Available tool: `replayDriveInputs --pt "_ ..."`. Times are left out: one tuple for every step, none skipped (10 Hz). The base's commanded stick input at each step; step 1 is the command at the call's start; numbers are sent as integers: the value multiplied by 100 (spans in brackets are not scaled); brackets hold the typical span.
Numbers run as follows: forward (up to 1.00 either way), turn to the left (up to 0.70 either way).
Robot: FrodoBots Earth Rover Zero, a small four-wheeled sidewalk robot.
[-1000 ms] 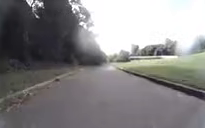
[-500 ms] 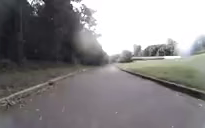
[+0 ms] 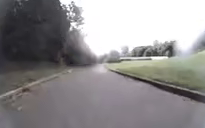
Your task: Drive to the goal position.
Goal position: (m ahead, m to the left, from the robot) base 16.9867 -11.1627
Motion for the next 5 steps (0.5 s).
replayDriveInputs --pt "100 0" --pt "100 0" --pt "100 0" --pt "100 0" --pt "100 0"
